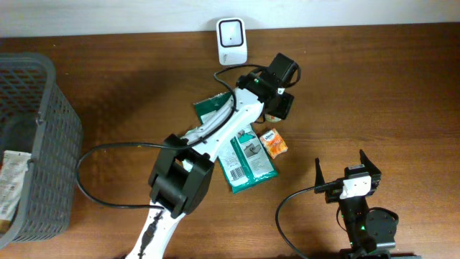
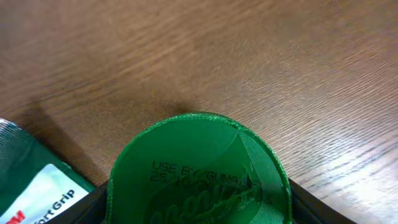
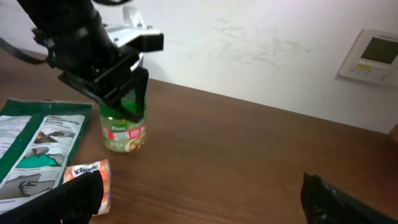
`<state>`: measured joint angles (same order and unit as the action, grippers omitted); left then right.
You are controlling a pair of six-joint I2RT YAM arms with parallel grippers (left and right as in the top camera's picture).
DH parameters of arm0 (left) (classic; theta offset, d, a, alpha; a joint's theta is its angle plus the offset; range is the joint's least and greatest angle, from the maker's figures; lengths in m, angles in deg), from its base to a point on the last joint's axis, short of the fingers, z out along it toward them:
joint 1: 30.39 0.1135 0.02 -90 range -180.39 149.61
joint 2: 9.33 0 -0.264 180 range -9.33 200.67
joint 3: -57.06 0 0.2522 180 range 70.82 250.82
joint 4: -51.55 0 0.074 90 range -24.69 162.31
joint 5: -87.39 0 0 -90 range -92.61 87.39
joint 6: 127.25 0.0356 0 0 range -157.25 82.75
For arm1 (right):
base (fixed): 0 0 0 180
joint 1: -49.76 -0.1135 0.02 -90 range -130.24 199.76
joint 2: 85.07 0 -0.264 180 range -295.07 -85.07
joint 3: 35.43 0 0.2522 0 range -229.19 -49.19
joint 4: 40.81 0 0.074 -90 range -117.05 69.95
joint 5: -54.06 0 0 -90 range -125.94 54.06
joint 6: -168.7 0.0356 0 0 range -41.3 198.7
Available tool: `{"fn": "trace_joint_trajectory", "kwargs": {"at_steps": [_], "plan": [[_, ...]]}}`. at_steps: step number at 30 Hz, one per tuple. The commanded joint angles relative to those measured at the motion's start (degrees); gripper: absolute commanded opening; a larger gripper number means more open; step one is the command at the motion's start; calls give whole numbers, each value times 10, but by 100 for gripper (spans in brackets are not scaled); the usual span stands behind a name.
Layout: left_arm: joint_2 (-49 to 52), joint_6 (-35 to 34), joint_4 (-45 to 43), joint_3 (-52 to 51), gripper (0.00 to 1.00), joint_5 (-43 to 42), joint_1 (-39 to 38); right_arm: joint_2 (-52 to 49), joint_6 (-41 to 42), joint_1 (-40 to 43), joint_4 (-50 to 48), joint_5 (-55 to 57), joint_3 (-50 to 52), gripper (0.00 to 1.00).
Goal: Scan the item barcode
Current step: 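Carry the jar out and set it above the Kleenex pack, then reach the left gripper into the basket and grasp the white Pantene tube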
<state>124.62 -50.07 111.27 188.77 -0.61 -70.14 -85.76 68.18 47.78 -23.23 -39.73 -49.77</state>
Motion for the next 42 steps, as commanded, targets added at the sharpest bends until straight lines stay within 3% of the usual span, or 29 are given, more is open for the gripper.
{"fn": "trace_joint_trajectory", "kwargs": {"at_steps": [1,2,3,7,13,16,19,20,23,29,33,37,42], "plan": [[11,5,-3,4,81,12,2,3,0,-3,3,-5,3,98],[11,5,-3,4,91,12,2,3,0,-3,3,-5,3,98],[11,6,-1,4,95,12,2,3,0,-3,3,-5,3,98],[-31,13,29,41,94,15,15,3,0,-3,3,-5,3,98],[-221,37,156,109,92,77,121,3,0,-3,3,-5,3,98],[-303,23,191,109,84,103,226,3,0,-3,3,-5,3,98],[-348,-47,238,109,84,112,366,3,0,-3,3,-5,3,98],[-351,-84,277,107,84,114,472,3,0,-3,3,-5,3,98],[-351,-117,299,84,85,113,566,3,0,-3,3,-5,3,98],[-351,-113,272,-38,85,113,733,3,0,-3,3,-5,3,98],[-351,-25,152,-167,85,105,784,3,0,-3,3,-5,3,98],[-351,154,54,-264,84,30,837,3,0,-3,3,-5,3,99],[-351,287,-34,-354,86,3,872,3,0,-3,3,-5,3,98]]}}
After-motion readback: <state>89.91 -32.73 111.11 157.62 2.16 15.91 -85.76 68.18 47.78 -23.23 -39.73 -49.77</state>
